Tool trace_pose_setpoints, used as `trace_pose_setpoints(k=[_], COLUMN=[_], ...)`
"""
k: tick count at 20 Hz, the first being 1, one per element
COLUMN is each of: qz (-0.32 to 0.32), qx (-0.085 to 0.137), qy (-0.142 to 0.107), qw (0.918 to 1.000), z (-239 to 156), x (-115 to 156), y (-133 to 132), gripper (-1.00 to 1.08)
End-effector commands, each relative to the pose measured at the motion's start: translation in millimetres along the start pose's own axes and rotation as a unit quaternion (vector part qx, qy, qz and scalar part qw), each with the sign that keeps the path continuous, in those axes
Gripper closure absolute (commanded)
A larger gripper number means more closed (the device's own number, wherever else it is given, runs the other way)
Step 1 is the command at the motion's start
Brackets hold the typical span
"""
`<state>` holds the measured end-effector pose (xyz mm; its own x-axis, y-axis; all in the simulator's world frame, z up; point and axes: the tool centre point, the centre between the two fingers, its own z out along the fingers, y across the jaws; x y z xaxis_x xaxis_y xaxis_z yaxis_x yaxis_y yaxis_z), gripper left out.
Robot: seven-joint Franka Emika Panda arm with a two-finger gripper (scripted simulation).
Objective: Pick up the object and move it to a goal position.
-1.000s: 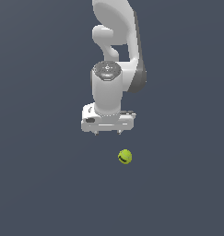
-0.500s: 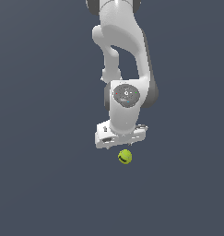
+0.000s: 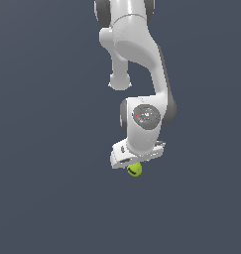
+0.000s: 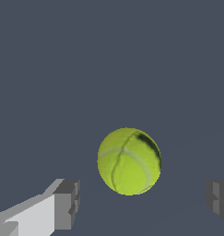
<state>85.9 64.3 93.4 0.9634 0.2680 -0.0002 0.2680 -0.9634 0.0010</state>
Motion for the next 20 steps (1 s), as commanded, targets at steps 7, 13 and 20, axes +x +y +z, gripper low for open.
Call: trace_pose_setpoints(k=[7,13,20], qz=[-0.002,-0.003,-0.003], qx=[0.000,0.000,0.000], qy=[0.000,0.000,0.000], qw=[1.0000,1.0000,1.0000], z=[8,40,53], x=[1,1,2], y=[-1,-2,-2], gripper=[-0.92,-0.92,-0.92])
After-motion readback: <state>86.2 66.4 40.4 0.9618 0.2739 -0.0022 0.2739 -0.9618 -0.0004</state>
